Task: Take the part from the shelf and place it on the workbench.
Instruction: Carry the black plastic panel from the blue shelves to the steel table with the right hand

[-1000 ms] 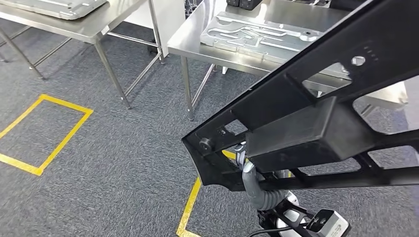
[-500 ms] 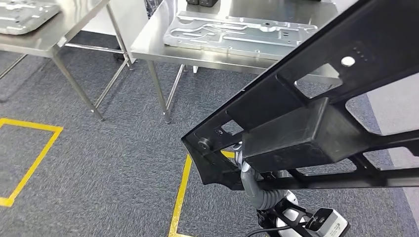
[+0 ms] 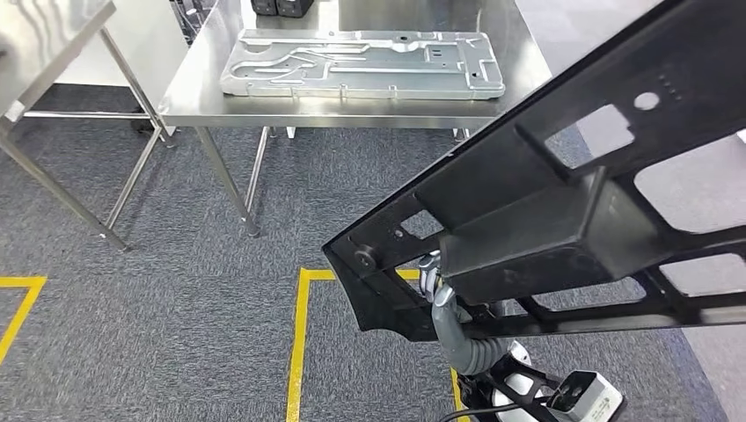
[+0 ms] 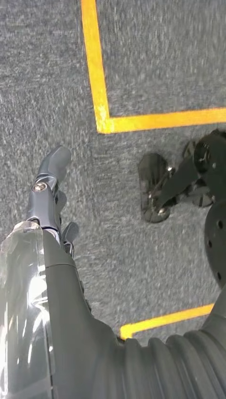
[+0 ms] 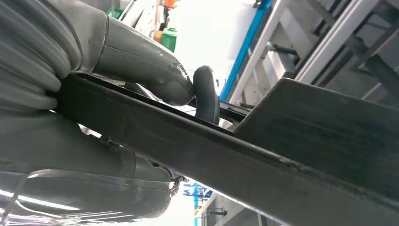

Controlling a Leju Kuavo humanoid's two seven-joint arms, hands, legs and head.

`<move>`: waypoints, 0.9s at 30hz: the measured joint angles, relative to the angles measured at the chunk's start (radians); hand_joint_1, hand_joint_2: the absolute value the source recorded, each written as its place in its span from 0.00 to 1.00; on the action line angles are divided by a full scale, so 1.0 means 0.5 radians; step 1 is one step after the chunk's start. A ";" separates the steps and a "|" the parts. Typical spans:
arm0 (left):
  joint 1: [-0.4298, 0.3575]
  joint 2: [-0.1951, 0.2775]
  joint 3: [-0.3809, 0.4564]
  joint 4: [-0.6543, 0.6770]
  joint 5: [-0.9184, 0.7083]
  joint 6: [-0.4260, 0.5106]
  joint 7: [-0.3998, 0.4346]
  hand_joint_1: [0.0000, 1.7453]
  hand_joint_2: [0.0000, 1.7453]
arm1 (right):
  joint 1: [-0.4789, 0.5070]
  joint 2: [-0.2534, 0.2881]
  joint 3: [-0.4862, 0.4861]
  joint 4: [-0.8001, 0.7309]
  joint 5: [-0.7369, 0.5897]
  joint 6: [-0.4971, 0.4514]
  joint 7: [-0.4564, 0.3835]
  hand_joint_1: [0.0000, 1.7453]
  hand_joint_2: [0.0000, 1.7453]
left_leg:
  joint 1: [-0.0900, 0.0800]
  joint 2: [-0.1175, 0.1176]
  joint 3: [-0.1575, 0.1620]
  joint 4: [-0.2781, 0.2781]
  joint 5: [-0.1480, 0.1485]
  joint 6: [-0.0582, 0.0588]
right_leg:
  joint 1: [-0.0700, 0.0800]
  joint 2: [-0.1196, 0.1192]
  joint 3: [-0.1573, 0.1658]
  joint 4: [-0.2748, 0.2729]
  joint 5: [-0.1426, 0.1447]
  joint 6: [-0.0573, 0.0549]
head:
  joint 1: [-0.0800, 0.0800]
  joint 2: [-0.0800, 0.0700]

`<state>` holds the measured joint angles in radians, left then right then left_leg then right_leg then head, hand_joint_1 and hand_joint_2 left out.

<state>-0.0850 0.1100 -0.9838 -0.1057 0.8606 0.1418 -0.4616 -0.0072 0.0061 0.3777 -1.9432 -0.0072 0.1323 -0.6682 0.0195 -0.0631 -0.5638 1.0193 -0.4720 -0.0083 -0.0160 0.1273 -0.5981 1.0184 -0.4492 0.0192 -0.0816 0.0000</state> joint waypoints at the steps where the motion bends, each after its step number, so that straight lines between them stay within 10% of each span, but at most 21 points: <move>1: -0.004 -0.001 0.000 0.000 0.000 -0.002 0.000 0.00 1.00 | 0.003 0.000 -0.001 0.000 0.004 -0.002 -0.001 1.00 1.00 | 0.002 0.021 0.005 -0.009 0.005 0.014 | 0.001 -0.022 -0.005 0.010 -0.006 0.011 | 0.000 0.000; 4: -0.006 0.001 0.000 0.000 0.000 -0.008 0.007 0.00 1.00 | 0.003 0.000 -0.002 0.000 0.051 -0.030 0.000 1.00 1.00 | 0.004 0.085 0.017 -0.030 0.013 0.051 | 0.004 -0.186 -0.118 0.240 -0.136 0.035 | 0.000 0.000; 7: 0.000 0.003 0.000 0.000 0.000 -0.011 0.020 0.00 1.00 | 0.005 -0.001 -0.002 0.000 0.102 -0.055 0.009 1.00 1.00 | -0.002 0.138 0.015 -0.029 0.007 0.057 | -0.005 -0.240 -0.273 0.540 -0.240 0.050 | 0.000 0.000; 12: -0.008 0.004 0.000 0.000 0.000 -0.035 0.027 0.00 1.00 | 0.011 -0.001 -0.002 0.000 0.133 -0.072 0.007 1.00 1.00 | -0.010 0.160 0.028 -0.022 -0.010 0.026 | 0.001 -0.276 -0.010 0.058 -0.015 0.023 | 0.000 0.000; 17: -0.012 0.005 0.000 0.000 0.000 -0.044 0.029 0.00 1.00 | 0.023 -0.002 -0.003 -0.003 0.137 -0.075 0.001 1.00 1.00 | -0.008 0.168 0.028 0.003 -0.041 -0.033 | 0.009 -0.264 0.029 -0.025 -0.015 -0.040 | 0.000 0.000; 22: -0.004 0.007 -0.004 0.000 0.000 -0.054 0.029 0.00 1.00 | 0.039 -0.002 -0.003 -0.007 0.158 -0.092 -0.012 1.00 1.00 | -0.002 0.146 -0.249 0.540 -0.247 -0.054 | 0.017 -0.250 0.067 -0.035 -0.039 -0.082 | 0.000 0.000; 24: -0.001 0.007 -0.008 0.000 0.000 -0.056 0.029 0.00 1.00 | 0.046 -0.003 -0.003 -0.007 0.162 -0.108 -0.013 1.00 1.00 | -0.002 0.145 -0.248 0.487 -0.154 -0.052 | 0.021 -0.236 0.090 -0.032 -0.058 -0.079 | 0.000 0.000; 27: -0.004 0.008 -0.015 0.000 0.000 -0.056 0.028 0.00 1.00 | 0.046 -0.006 -0.003 -0.009 0.163 -0.122 -0.018 1.00 1.00 | -0.008 0.135 -0.080 0.101 0.037 -0.024 | 0.024 -0.221 0.130 -0.024 -0.096 -0.059 | 0.000 0.000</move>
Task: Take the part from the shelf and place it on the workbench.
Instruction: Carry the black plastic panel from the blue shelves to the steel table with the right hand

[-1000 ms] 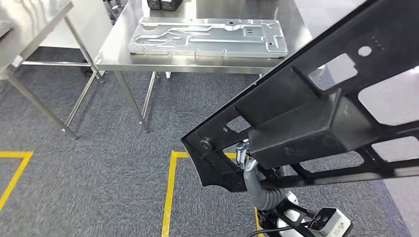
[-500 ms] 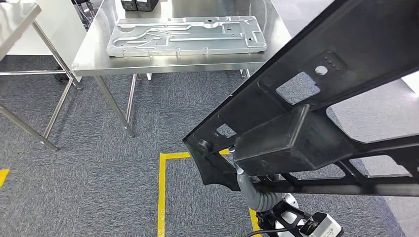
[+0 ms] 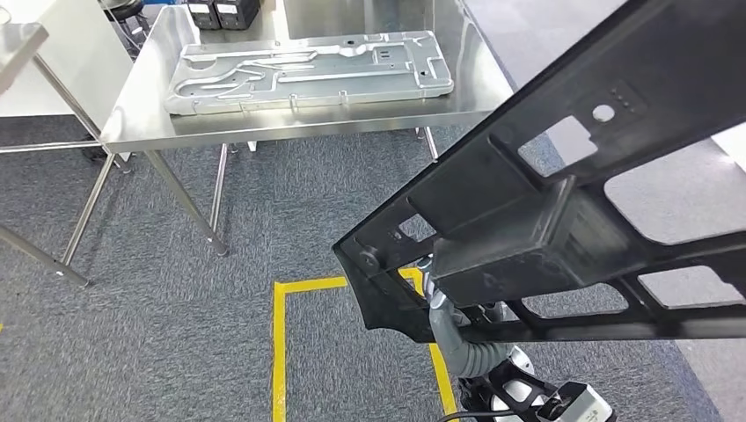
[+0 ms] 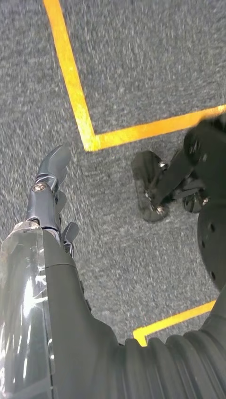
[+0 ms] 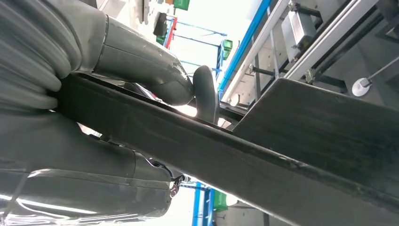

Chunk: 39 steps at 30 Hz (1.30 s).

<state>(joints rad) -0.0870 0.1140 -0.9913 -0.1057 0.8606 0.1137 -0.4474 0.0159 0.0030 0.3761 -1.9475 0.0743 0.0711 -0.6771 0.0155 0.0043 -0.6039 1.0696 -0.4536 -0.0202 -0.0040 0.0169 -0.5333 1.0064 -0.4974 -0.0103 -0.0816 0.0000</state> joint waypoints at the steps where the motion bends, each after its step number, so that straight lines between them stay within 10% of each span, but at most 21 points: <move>1: -0.001 0.001 -0.002 0.000 0.000 0.000 -0.001 0.00 1.00 | 0.000 -0.001 0.000 -0.002 0.000 -0.005 -0.003 1.00 1.00 | -0.006 -0.004 0.031 -0.067 0.008 0.012 | 0.000 0.003 0.005 0.001 -0.008 0.011 | 0.000 0.000; 6: -0.002 0.002 -0.006 0.000 0.000 0.004 -0.005 0.00 1.00 | -0.005 -0.004 0.001 -0.010 -0.001 -0.027 -0.002 1.00 1.00 | -0.008 -0.008 0.096 -0.127 -0.030 0.073 | -0.005 -0.004 -0.027 0.115 -0.035 0.063 | 0.000 0.000; 11: -0.002 0.002 -0.009 0.000 0.000 0.005 -0.007 0.00 1.00 | -0.011 -0.009 0.002 -0.014 0.001 -0.046 0.016 1.00 1.00 | -0.007 -0.008 0.166 -0.133 -0.088 0.089 | -0.023 -0.016 -0.377 0.571 -0.154 0.095 | 0.000 0.000; 15: 0.000 0.000 -0.024 0.000 0.000 0.003 -0.008 0.00 1.00 | -0.010 -0.016 0.002 -0.015 0.002 -0.069 0.018 1.00 1.00 | -0.004 -0.010 0.260 -0.132 -0.166 0.061 | -0.027 -0.042 -0.292 0.176 0.135 0.086 | 0.001 0.000; 19: -0.007 0.001 -0.040 0.000 0.000 0.003 -0.010 0.00 1.00 | 0.001 -0.022 0.002 -0.023 0.005 -0.076 0.017 1.00 1.00 | -0.008 -0.002 0.293 -0.111 -0.189 0.004 | -0.011 -0.047 -0.243 0.071 0.149 0.025 | 0.000 0.000; 22: -0.013 0.001 -0.044 0.000 0.000 0.003 -0.013 0.00 1.00 | 0.001 -0.023 0.002 -0.030 0.005 -0.078 0.017 1.00 1.00 | 0.000 -0.002 0.195 0.109 -0.185 -0.019 | -0.014 -0.040 -0.167 0.047 0.114 -0.016 | 0.000 0.000; 26: -0.004 0.001 -0.047 0.000 0.000 0.004 -0.013 0.00 1.00 | 0.003 -0.023 0.002 -0.030 0.005 -0.083 0.016 1.00 1.00 | 0.001 -0.003 -0.097 0.445 -0.374 -0.021 | -0.001 -0.023 -0.085 0.043 0.041 -0.038 | 0.001 0.000; 28: 0.001 0.001 -0.050 0.000 0.000 0.004 -0.012 0.00 1.00 | 0.004 -0.023 0.003 -0.030 0.006 -0.089 0.016 1.00 1.00 | -0.001 -0.004 -0.126 0.336 -0.317 -0.007 | 0.008 -0.013 -0.026 0.043 -0.003 -0.037 | 0.001 0.000; 32: 0.007 0.009 -0.055 0.001 -0.002 0.000 -0.014 0.00 1.00 | 0.003 -0.024 0.005 -0.029 0.013 -0.098 0.014 1.00 1.00 | -0.030 -0.014 -0.075 -0.016 0.027 0.044 | 0.019 -0.004 0.067 0.050 -0.087 -0.012 | 0.001 0.000; 36: -0.001 0.018 -0.056 0.002 -0.001 0.002 -0.022 0.00 1.00 | 0.001 -0.025 0.008 -0.030 0.019 -0.099 0.008 1.00 1.00 | -0.031 -0.019 0.007 -0.072 0.020 0.078 | 0.009 -0.004 0.064 0.147 -0.088 0.032 | 0.001 0.000; 39: -0.008 0.019 -0.057 0.002 0.000 0.004 -0.025 0.00 1.00 | -0.004 -0.029 0.008 -0.029 0.011 -0.097 -0.006 1.00 1.00 | -0.024 -0.020 0.067 -0.093 -0.013 0.096 | -0.007 -0.012 -0.141 0.445 -0.168 0.060 | 0.001 0.000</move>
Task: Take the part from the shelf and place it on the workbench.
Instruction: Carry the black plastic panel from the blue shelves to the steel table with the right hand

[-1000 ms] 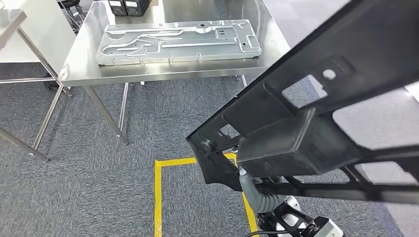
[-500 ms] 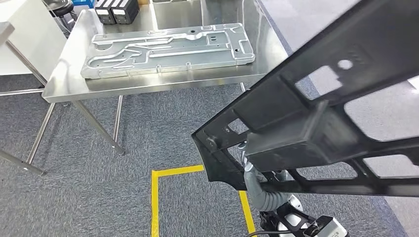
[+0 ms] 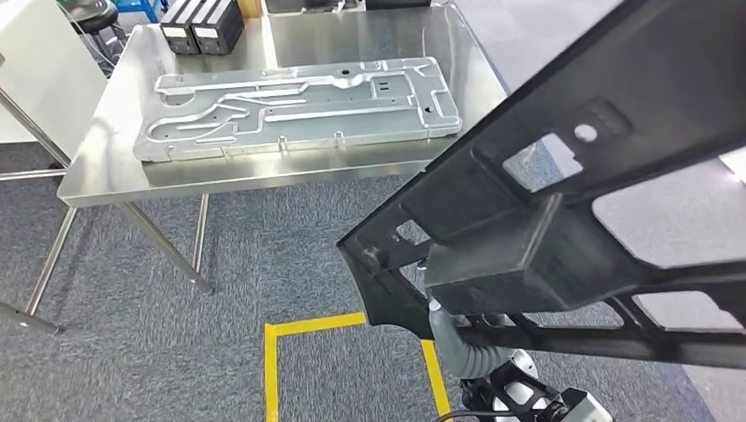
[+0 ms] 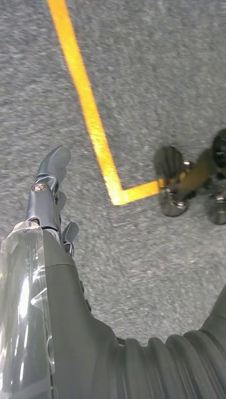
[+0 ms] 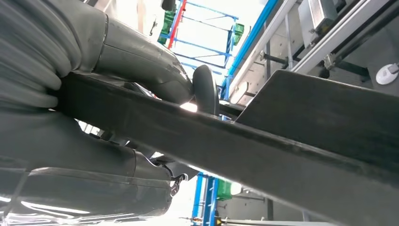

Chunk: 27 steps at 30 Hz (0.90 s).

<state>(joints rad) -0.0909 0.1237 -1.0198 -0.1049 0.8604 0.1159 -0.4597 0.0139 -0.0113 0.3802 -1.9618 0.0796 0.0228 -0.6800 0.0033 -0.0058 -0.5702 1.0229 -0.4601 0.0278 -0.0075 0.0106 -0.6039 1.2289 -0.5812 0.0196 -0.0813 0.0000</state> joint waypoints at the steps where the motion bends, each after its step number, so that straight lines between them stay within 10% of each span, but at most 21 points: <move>1: 0.002 0.000 0.000 0.000 0.000 0.001 0.000 0.00 1.00 | 0.000 -0.003 0.000 0.002 -0.005 0.000 -0.005 1.00 1.00 | 0.001 0.000 0.018 0.000 -0.018 0.000 | -0.007 -0.002 -0.086 0.091 -0.050 0.008 | 0.000 0.000; 4: 0.009 -0.002 -0.001 0.000 0.001 -0.001 -0.001 0.00 1.00 | 0.001 -0.014 -0.001 0.007 -0.014 0.000 -0.010 1.00 1.00 | 0.011 -0.005 0.100 0.000 -0.086 -0.013 | -0.018 -0.011 -0.204 0.058 -0.048 0.028 | 0.000 0.000; 6: 0.008 -0.004 -0.002 0.000 0.001 -0.002 -0.003 0.00 1.00 | 0.002 -0.017 -0.001 0.008 -0.018 0.000 -0.008 1.00 1.00 | 0.017 -0.007 0.167 0.002 -0.142 -0.031 | -0.019 -0.023 -0.181 -0.168 0.168 0.029 | 0.000 0.000; 8: 0.004 -0.004 -0.005 0.000 0.001 -0.002 -0.005 0.00 1.00 | 0.003 -0.018 -0.001 0.008 -0.026 0.001 -0.002 1.00 1.00 | 0.015 -0.007 0.206 -0.008 -0.187 -0.056 | -0.011 -0.034 -0.160 -0.314 0.332 0.005 | 0.001 0.000; 11: -0.003 -0.005 -0.011 0.000 0.001 0.001 -0.006 0.00 1.00 | 0.011 -0.021 -0.004 0.005 -0.034 0.000 -0.005 1.00 1.00 | 0.013 -0.003 0.230 -0.001 -0.188 -0.097 | -0.007 -0.023 -0.131 -0.354 0.341 -0.046 | 0.001 0.000; 14: -0.007 -0.005 -0.015 0.000 0.001 0.001 -0.006 0.00 1.00 | 0.018 -0.024 -0.007 0.004 -0.039 -0.002 -0.010 1.00 1.00 | 0.019 0.000 0.098 0.249 -0.182 -0.115 | -0.009 -0.020 -0.057 -0.385 0.304 -0.085 | 0.002 0.000; 18: 0.003 -0.005 -0.018 0.000 0.001 0.001 -0.005 0.00 1.00 | 0.028 -0.028 -0.008 0.005 -0.043 -0.002 -0.010 1.00 1.00 | 0.018 0.000 -0.185 0.533 -0.372 -0.113 | 0.006 -0.012 0.043 -0.390 0.222 -0.102 | 0.001 0.000; 20: 0.004 -0.005 -0.019 0.000 0.001 0.001 -0.005 0.00 1.00 | 0.031 -0.030 -0.008 0.005 -0.044 -0.002 -0.010 1.00 1.00 | 0.012 0.000 -0.192 0.379 -0.277 -0.090 | 0.017 -0.009 0.105 -0.391 0.177 -0.102 | 0.002 0.000; 23: 0.010 0.001 -0.022 0.002 0.000 0.003 -0.003 0.00 1.00 | 0.032 -0.031 -0.009 0.010 -0.044 -0.002 -0.010 1.00 1.00 | -0.016 -0.008 -0.147 0.091 0.017 -0.039 | 0.027 0.000 0.169 -0.392 0.118 -0.089 | 0.002 0.000; 27: 0.007 0.004 -0.031 0.003 0.000 0.013 0.001 0.00 1.00 | 0.029 -0.033 -0.009 0.015 -0.043 -0.002 -0.011 1.00 1.00 | -0.024 -0.014 -0.076 0.007 0.059 -0.009 | 0.021 0.007 0.203 -0.337 0.096 -0.043 | 0.002 0.000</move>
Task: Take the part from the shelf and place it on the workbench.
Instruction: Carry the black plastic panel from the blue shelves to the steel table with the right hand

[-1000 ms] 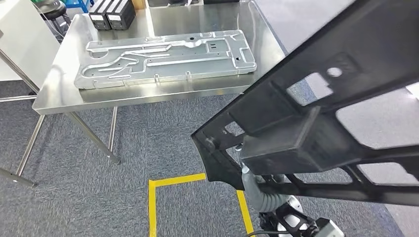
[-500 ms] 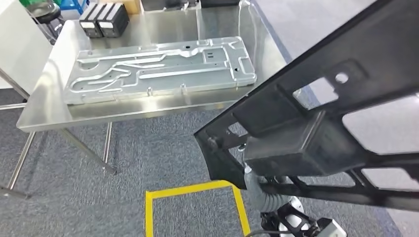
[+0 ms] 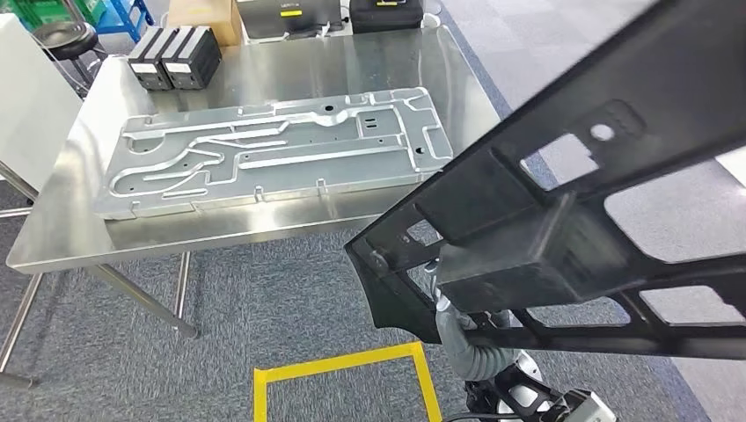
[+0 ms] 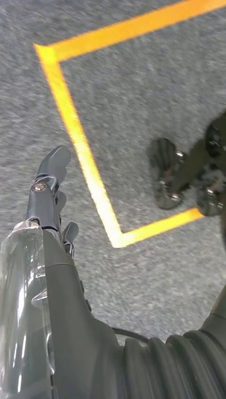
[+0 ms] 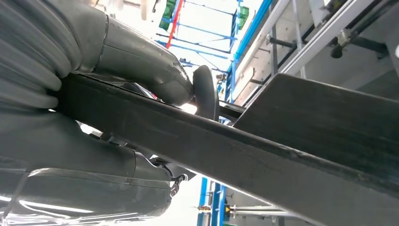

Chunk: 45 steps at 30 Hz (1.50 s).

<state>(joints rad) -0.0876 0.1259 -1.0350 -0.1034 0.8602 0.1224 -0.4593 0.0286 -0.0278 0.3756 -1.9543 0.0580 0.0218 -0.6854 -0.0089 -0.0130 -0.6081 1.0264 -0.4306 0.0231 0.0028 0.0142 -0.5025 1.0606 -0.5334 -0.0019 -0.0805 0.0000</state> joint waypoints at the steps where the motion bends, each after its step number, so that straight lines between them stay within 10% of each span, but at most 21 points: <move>1: -0.003 0.000 -0.001 0.000 0.000 0.002 0.000 0.00 1.00 | -0.003 0.000 -0.001 0.000 0.002 0.001 0.001 1.00 1.00 | 0.004 0.000 0.025 -0.011 -0.003 0.007 | -0.002 -0.002 -0.021 0.050 -0.015 0.011 | 0.000 0.000; 5: -0.004 -0.003 -0.002 0.000 0.000 0.002 -0.005 0.00 1.00 | 0.001 -0.001 -0.003 0.007 0.058 0.003 0.018 1.00 1.00 | 0.011 -0.018 0.078 -0.021 -0.038 0.016 | -0.028 -0.009 -0.292 0.430 -0.170 0.052 | 0.000 0.000; 7: -0.001 -0.004 -0.002 0.000 0.000 0.001 -0.006 0.00 1.00 | 0.011 -0.001 -0.003 0.016 0.083 0.000 0.031 1.00 1.00 | 0.018 -0.044 0.112 -0.021 -0.068 0.007 | -0.040 -0.012 -0.354 0.418 -0.143 0.069 | 0.000 0.000; 10: -0.001 -0.008 -0.002 0.000 0.000 0.000 -0.007 0.00 1.00 | 0.017 -0.002 -0.004 0.026 0.096 -0.002 0.035 1.00 1.00 | 0.029 -0.097 0.170 -0.021 -0.115 -0.018 | -0.052 0.029 -0.277 0.078 0.116 0.074 | 0.000 0.000; 12: -0.004 -0.010 -0.002 0.000 0.000 -0.001 -0.008 0.00 1.00 | 0.020 -0.002 -0.006 0.029 0.099 -0.002 0.035 1.00 1.00 | 0.032 -0.129 0.186 -0.021 -0.135 -0.043 | -0.045 0.056 -0.246 -0.035 0.176 0.052 | 0.001 0.000; 16: 0.001 -0.009 -0.002 0.000 0.000 -0.001 -0.010 0.00 1.00 | 0.017 -0.003 -0.008 0.029 0.101 -0.002 0.035 1.00 1.00 | 0.034 -0.098 0.177 0.057 -0.158 -0.090 | -0.039 0.004 -0.183 -0.064 0.158 -0.025 | 0.000 0.000; 21: -0.003 -0.010 -0.002 0.000 0.000 -0.001 -0.011 0.00 1.00 | 0.020 -0.003 -0.012 0.031 0.100 -0.002 0.035 1.00 1.00 | 0.040 0.000 -0.131 0.532 -0.336 -0.111 | -0.017 -0.085 -0.106 -0.071 0.092 -0.061 | 0.000 0.000; 25: 0.010 -0.007 -0.002 0.000 0.000 -0.005 -0.011 0.00 1.00 | 0.021 -0.003 -0.014 0.033 0.075 0.004 0.014 1.00 1.00 | 0.028 0.028 -0.045 0.170 -0.061 -0.079 | -0.007 -0.123 -0.026 -0.072 0.032 -0.047 | 0.000 0.000; 31: 0.016 0.002 -0.003 0.000 0.000 -0.012 -0.014 0.00 1.00 | 0.021 -0.003 -0.020 0.023 0.071 0.007 0.001 1.00 1.00 | 0.007 0.039 0.077 -0.037 -0.046 -0.002 | -0.015 -0.116 0.015 -0.018 0.002 0.019 | 0.000 0.000; 36: -0.002 0.002 0.001 0.000 0.000 -0.020 -0.018 0.00 1.00 | 0.035 -0.006 -0.027 0.020 0.081 0.020 0.000 1.00 1.00 | 0.020 0.012 0.147 -0.047 -0.081 0.015 | -0.033 -0.038 -0.302 0.432 -0.180 0.058 | 0.000 0.000; 41: 0.004 -0.003 0.010 0.000 0.000 -0.025 -0.018 0.00 1.00 | 0.038 -0.007 -0.032 0.024 0.087 0.034 0.000 1.00 1.00 | 0.030 -0.019 0.239 -0.045 -0.163 -0.023 | -0.044 -0.036 -0.270 0.040 0.157 0.055 | 0.000 0.000; 45: 0.002 -0.004 0.030 0.000 -0.001 -0.020 -0.019 0.00 1.00 | 0.036 -0.009 -0.033 0.027 0.092 0.034 -0.001 1.00 1.00 | 0.028 -0.022 0.265 -0.037 -0.192 -0.074 | -0.032 -0.032 -0.238 -0.048 0.187 -0.009 | 0.000 0.000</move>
<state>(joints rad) -0.0867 0.1241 -1.0201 -0.1034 0.8599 0.1121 -0.4685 0.0468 -0.0322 0.3593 -1.9410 0.1039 0.0389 -0.6858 0.0052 -0.0239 -0.4758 1.0078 -0.5264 -0.0138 -0.0133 -0.0019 -0.6218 1.0365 -0.4397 -0.0065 -0.0803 0.0000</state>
